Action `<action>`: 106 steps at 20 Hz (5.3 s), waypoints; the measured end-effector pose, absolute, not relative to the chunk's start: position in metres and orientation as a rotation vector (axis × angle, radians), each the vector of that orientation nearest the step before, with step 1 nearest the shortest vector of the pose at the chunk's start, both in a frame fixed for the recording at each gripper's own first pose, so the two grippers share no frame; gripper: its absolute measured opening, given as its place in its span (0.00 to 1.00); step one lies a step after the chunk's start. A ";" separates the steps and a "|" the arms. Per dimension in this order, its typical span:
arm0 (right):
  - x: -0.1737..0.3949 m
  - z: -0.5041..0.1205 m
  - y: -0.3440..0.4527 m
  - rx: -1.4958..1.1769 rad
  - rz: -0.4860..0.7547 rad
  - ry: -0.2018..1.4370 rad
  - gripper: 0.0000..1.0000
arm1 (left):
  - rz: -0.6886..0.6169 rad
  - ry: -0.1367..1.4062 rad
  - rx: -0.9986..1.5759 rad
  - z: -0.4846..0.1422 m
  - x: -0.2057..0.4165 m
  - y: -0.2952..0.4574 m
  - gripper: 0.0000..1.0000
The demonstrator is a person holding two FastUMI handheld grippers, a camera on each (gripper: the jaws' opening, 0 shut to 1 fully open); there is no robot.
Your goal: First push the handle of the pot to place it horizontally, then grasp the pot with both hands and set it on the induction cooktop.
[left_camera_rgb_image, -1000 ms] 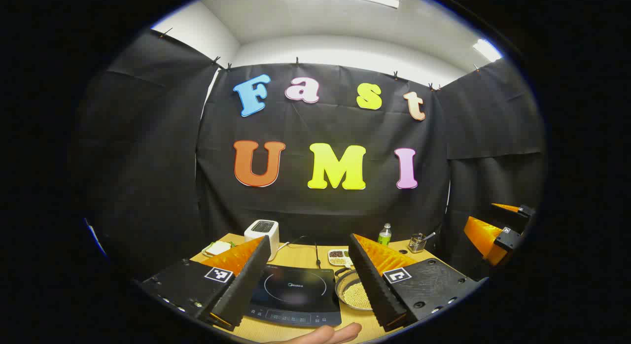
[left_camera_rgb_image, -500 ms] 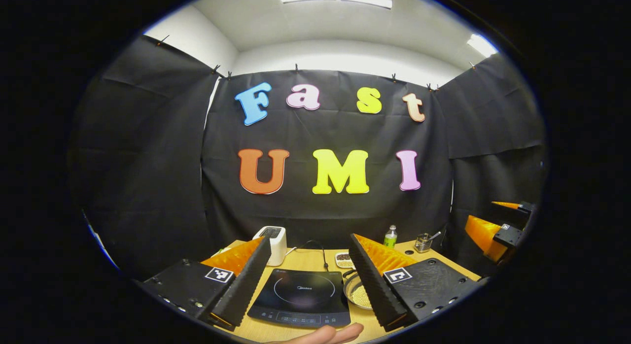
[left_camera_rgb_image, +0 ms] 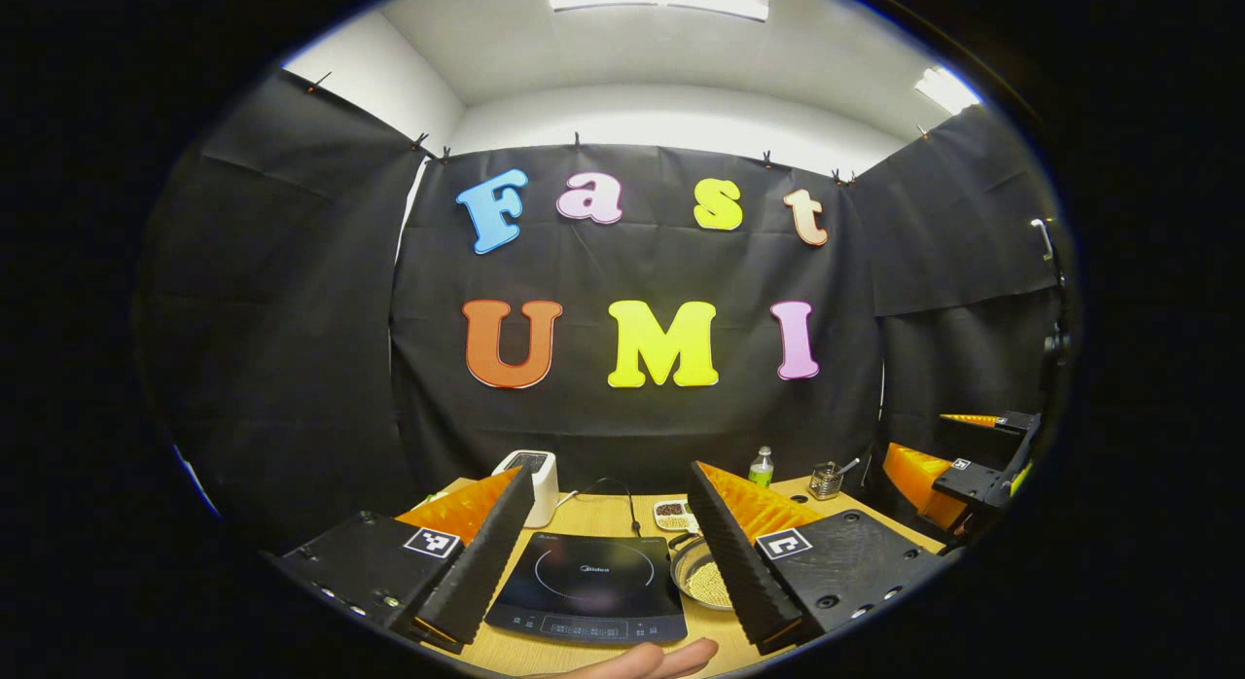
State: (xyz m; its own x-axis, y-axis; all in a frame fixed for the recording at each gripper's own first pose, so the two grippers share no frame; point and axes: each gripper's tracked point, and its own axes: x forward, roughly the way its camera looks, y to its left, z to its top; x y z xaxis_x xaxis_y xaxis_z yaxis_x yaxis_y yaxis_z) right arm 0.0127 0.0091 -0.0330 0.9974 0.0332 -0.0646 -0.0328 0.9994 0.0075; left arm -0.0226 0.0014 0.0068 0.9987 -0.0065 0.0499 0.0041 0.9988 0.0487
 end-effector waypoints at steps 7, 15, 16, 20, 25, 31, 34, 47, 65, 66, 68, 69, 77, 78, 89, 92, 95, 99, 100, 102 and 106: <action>0.028 -0.096 0.023 -0.027 0.084 0.211 0.97 | 0.005 -0.060 0.033 0.000 -0.024 0.005 0.94; 0.049 -0.201 0.038 0.035 0.169 0.543 0.08 | 0.049 -0.056 0.037 -0.010 -0.033 0.015 0.95; 0.049 -0.219 0.036 0.037 0.165 0.598 0.11 | 0.041 -0.055 0.039 -0.015 -0.035 0.011 0.95; 0.044 -0.273 0.036 0.026 0.178 0.758 0.04 | 0.019 -0.036 0.068 -0.031 -0.034 0.005 0.94; 0.036 -0.307 0.033 0.049 0.188 0.871 0.01 | 0.028 -0.014 0.064 -0.044 -0.030 0.008 0.95; 0.033 -0.332 0.025 0.055 0.189 0.929 0.01 | 0.027 -0.017 0.029 -0.046 -0.026 0.007 0.94; 0.030 -0.338 0.019 0.059 0.184 0.941 0.04 | 0.035 -0.033 0.046 -0.043 -0.025 0.006 0.94; 0.035 -0.355 0.000 0.044 0.181 0.946 0.01 | 0.029 -0.043 0.050 -0.044 -0.028 0.001 0.94; 0.076 -0.373 -0.042 0.061 0.203 0.985 0.04 | 0.039 -0.031 0.063 -0.050 0.019 -0.009 0.94; 0.080 -0.376 -0.047 0.059 0.199 0.987 0.07 | 0.039 -0.028 0.064 -0.051 0.023 -0.011 0.95; 0.090 -0.379 -0.055 0.054 0.194 0.986 0.04 | 0.024 -0.017 0.058 -0.054 0.035 -0.017 0.95; 0.095 -0.380 -0.059 0.048 0.191 0.982 0.04 | 0.013 -0.007 0.052 -0.057 0.041 -0.020 0.94; 0.132 -0.389 -0.091 0.025 0.145 0.951 0.01 | 0.006 0.043 0.052 -0.079 0.082 -0.031 0.95; 0.137 -0.390 -0.094 0.028 0.140 0.946 0.01 | 0.007 0.055 0.055 -0.084 0.086 -0.033 0.95; 0.167 -0.386 -0.115 0.079 0.066 0.872 0.01 | -0.016 0.138 0.047 -0.117 0.112 -0.051 0.95; 0.162 -0.379 -0.119 0.095 0.044 0.848 0.04 | -0.030 0.181 0.049 -0.133 0.120 -0.057 0.95; 0.157 -0.365 -0.124 0.102 0.025 0.806 0.05 | -0.042 0.229 0.048 -0.150 0.126 -0.063 0.95; 0.152 -0.338 -0.133 0.065 0.019 0.725 0.42 | -0.047 0.300 0.059 -0.177 0.133 -0.070 0.95; 0.151 -0.333 -0.134 0.065 0.018 0.713 0.55 | -0.048 0.320 0.054 -0.183 0.135 -0.073 0.95; 0.151 -0.320 -0.137 0.090 0.003 0.686 0.80 | -0.070 0.349 0.039 -0.194 0.138 -0.081 0.95; 0.157 -0.308 -0.135 0.149 0.023 0.667 0.82 | -0.094 0.441 0.016 -0.225 0.145 -0.094 0.95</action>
State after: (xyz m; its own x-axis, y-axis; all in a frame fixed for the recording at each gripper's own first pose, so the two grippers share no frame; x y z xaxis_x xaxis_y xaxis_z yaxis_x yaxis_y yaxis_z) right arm 0.1569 -0.1349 -0.3082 0.7861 0.0688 -0.6143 0.0269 0.9891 0.1451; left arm 0.1452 -0.0938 -0.2249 0.9001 -0.0876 -0.4268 0.0946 0.9955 -0.0048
